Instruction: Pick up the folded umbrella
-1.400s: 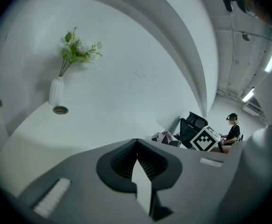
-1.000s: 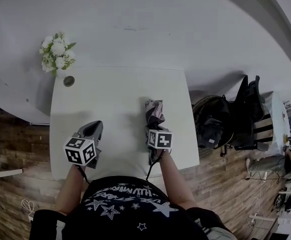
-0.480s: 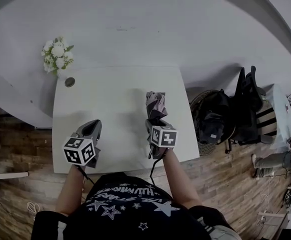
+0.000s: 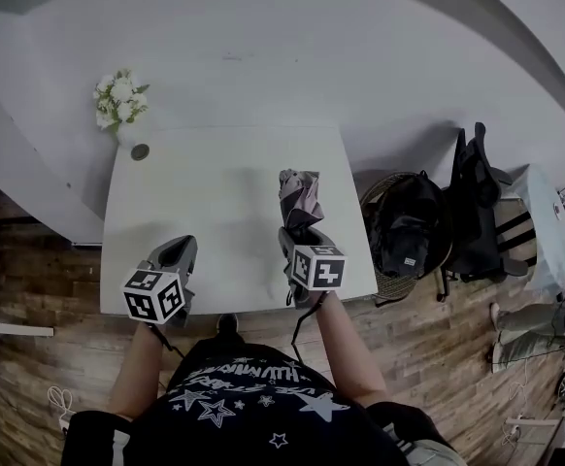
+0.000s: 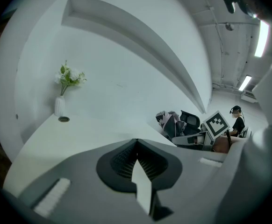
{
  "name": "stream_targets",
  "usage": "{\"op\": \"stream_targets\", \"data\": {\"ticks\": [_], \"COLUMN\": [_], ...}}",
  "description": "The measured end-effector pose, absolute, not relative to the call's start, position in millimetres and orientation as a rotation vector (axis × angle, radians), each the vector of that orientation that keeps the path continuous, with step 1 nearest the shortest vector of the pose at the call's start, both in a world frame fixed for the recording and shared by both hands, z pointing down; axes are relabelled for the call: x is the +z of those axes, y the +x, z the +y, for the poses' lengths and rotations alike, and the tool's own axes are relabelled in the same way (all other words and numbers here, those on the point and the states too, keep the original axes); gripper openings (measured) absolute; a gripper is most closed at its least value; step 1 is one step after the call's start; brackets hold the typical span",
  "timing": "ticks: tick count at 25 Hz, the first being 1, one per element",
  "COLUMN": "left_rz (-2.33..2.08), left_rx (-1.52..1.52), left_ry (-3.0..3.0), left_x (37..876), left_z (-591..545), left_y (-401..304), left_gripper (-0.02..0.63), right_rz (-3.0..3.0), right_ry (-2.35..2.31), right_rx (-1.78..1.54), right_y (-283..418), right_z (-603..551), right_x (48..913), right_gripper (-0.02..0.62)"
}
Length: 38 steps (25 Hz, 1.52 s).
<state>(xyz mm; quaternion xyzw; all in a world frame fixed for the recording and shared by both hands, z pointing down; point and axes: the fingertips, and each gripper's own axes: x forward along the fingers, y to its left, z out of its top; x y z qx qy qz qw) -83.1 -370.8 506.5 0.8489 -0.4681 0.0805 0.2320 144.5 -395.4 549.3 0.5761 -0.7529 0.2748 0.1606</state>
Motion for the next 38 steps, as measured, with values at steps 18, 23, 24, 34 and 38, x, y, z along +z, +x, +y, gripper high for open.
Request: {"op": "stream_targets", "data": {"ticks": [18, 23, 24, 34, 38], "left_rz": [-1.341, -1.364, -1.368, -1.391, -1.403], "left_rx": [0.196, 0.183, 0.184, 0.212, 0.202], "left_ry": [2.364, 2.348, 2.345, 2.334, 2.328], "left_x": [491.8, 490.4, 491.0, 492.9, 493.2], "left_z": [-253.4, -219.1, -211.0, -139.0, -119.6], "left_y": [-55.1, -54.0, -53.6, -53.6, -52.2], "left_gripper": [0.003, 0.003, 0.003, 0.003, 0.003], "right_rz": [-2.267, -2.289, -2.289, -2.328, -2.339], "right_ry": [1.667, 1.653, 1.652, 1.611, 1.601], "right_rx": [0.728, 0.719, 0.719, 0.699, 0.686], "right_y": [172.5, 176.2, 178.1, 175.2, 172.8], "right_z": [-277.5, -246.2, -238.8, -169.1, -148.8], "right_x": [528.7, 525.1, 525.3, 520.5, 517.8], "right_gripper": [0.21, 0.21, 0.21, 0.209, 0.209]}}
